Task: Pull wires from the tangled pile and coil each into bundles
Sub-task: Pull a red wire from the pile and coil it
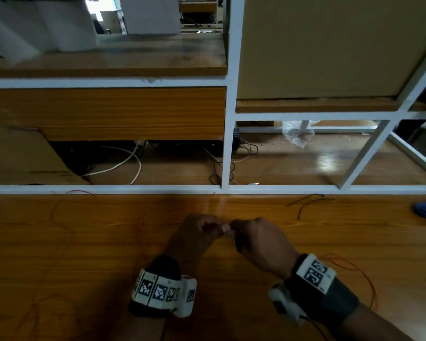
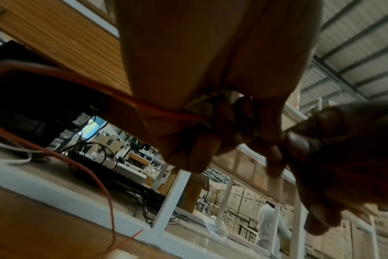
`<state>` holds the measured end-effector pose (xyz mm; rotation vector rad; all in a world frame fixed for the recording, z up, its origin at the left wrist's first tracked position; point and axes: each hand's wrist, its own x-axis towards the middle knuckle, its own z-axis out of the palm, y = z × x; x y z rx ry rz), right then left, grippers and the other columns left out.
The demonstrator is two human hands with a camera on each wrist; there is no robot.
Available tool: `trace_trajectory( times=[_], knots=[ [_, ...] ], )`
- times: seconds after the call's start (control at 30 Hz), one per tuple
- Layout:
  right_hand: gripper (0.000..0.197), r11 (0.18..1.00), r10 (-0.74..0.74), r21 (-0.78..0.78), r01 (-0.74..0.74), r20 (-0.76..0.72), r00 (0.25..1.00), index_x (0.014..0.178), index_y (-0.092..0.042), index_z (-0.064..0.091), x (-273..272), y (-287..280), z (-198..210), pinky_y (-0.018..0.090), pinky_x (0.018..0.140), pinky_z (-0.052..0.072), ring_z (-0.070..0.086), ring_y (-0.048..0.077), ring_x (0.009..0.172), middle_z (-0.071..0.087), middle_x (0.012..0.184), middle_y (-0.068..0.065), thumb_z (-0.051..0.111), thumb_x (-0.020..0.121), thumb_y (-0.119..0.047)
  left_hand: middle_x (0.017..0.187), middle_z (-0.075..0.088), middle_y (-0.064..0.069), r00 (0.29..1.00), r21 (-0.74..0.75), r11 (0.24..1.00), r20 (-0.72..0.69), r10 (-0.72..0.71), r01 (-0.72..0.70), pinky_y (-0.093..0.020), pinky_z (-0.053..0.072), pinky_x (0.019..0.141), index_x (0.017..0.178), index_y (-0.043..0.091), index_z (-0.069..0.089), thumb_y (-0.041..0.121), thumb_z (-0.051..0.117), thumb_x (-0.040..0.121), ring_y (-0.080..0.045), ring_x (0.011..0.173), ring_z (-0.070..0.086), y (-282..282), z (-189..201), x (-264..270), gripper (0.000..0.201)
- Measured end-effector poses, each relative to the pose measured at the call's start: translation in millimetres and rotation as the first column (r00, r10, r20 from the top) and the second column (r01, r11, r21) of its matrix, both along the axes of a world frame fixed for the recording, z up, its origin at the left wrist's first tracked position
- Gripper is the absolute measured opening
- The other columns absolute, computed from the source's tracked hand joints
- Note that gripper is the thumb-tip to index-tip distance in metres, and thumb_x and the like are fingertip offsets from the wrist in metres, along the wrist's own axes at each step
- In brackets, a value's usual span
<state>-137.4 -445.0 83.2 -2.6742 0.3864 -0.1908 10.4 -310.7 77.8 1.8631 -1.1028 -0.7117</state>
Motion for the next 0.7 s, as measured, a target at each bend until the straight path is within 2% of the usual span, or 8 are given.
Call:
trace_trajectory(
  times=[0.13, 0.27, 0.33, 0.4, 0.5, 0.57, 0.63, 0.7],
  knots=[
    [0.023, 0.996, -0.083, 0.035, 0.081, 0.053, 0.995, 0.089, -0.029, 0.067, -13.1, -45.2, 3.8, 0.036, 0.059, 0.056, 0.070, 0.013, 0.068, 0.074, 0.076, -0.009, 0.045, 0.095, -0.032, 0.086, 0.072, 0.024, 0.984, 0.041, 0.992, -0.125, 0.124, -0.120, -0.008, 0.043, 0.069, 0.095, 0.025, 0.074, 0.034, 0.063, 0.096, 0.011, 0.082, 0.063, 18.2, -2.4, 15.8, 0.015],
    [0.019, 0.971, -0.237, -0.012, 0.238, 0.049, 0.970, 0.096, -0.028, 0.069, -34.9, -84.7, 0.9, 0.022, 0.054, 0.042, 0.068, 0.007, 0.070, 0.075, 0.082, -0.009, 0.054, 0.100, -0.016, 0.107, 0.071, 0.017, 0.972, 0.102, 0.970, -0.046, 0.229, -0.223, -0.031, 0.050, 0.089, 0.091, 0.035, 0.075, 0.047, 0.062, 0.093, -0.004, 0.101, 0.063, 42.7, -13.1, 39.0, 0.017],
    [0.021, 0.971, -0.237, -0.002, 0.238, 0.027, 0.971, 0.093, -0.033, 0.068, -39.6, -88.5, -8.9, 0.026, 0.056, 0.045, 0.068, 0.009, 0.070, 0.075, 0.083, -0.007, 0.055, 0.101, -0.017, 0.091, 0.071, 0.019, 0.960, 0.081, 0.961, -0.065, 0.271, -0.265, -0.029, 0.050, 0.077, 0.089, 0.032, 0.076, 0.044, 0.064, 0.093, -0.001, 0.083, 0.062, 45.8, -15.5, 38.5, 0.018],
    [0.021, 0.958, -0.287, -0.041, 0.285, -0.057, 0.956, 0.114, -0.030, 0.070, -36.0, -84.9, -22.4, 0.034, 0.066, 0.053, 0.071, 0.021, 0.085, 0.077, 0.103, 0.003, 0.057, 0.102, -0.020, 0.063, 0.065, 0.018, 0.936, -0.017, 0.945, -0.150, 0.320, -0.326, -0.025, 0.042, 0.060, 0.086, 0.024, 0.078, 0.034, 0.065, 0.094, 0.000, 0.058, 0.053, 41.3, -14.7, 27.9, 0.018],
    [0.075, 0.933, -0.327, -0.224, 0.280, -0.212, 0.921, 0.161, -0.023, 0.025, -32.1, -72.8, -22.1, 0.050, 0.113, 0.041, 0.035, 0.033, 0.148, 0.034, 0.165, 0.007, 0.061, 0.099, -0.040, 0.055, 0.062, 0.010, 0.913, -0.109, 0.930, -0.261, 0.314, -0.351, -0.027, 0.040, 0.055, 0.083, 0.023, 0.079, 0.027, 0.066, 0.094, -0.006, 0.051, 0.048, 28.0, -10.2, 4.5, 0.018],
    [0.093, 0.945, -0.242, -0.275, 0.179, -0.215, 0.946, 0.165, -0.024, 0.005, -28.6, -55.6, -6.0, 0.055, 0.122, 0.021, 0.004, 0.031, 0.158, 0.007, 0.172, 0.000, 0.061, 0.096, -0.052, 0.061, 0.066, 0.011, 0.929, -0.120, 0.945, -0.258, 0.265, -0.303, -0.025, 0.044, 0.059, 0.082, 0.026, 0.078, 0.029, 0.065, 0.094, -0.008, 0.055, 0.054, 16.4, -5.1, -12.0, 0.018],
    [0.080, 0.963, -0.094, -0.265, 0.054, -0.137, 0.986, 0.162, -0.024, 0.020, -21.1, -38.4, 3.6, 0.056, 0.123, 0.020, 0.008, 0.029, 0.158, 0.026, 0.169, 0.001, 0.054, 0.097, -0.054, 0.075, 0.073, 0.016, 0.961, -0.124, 0.966, -0.188, 0.201, -0.227, -0.019, 0.048, 0.069, 0.085, 0.030, 0.077, 0.029, 0.064, 0.095, 0.001, 0.069, 0.065, 5.0, 1.7, -24.0, 0.016],
    [0.045, 0.982, 0.022, -0.185, -0.032, -0.055, 0.998, 0.136, -0.025, 0.057, -15.9, -22.2, 5.7, 0.056, 0.115, 0.036, 0.042, 0.029, 0.142, 0.067, 0.135, 0.000, 0.045, 0.099, -0.048, 0.079, 0.074, 0.016, 0.982, -0.162, 0.973, -0.124, 0.143, -0.162, -0.011, 0.046, 0.066, 0.083, 0.030, 0.075, 0.027, 0.063, 0.096, 0.006, 0.069, 0.063, -2.7, 6.7, -33.1, 0.017]
  ],
)
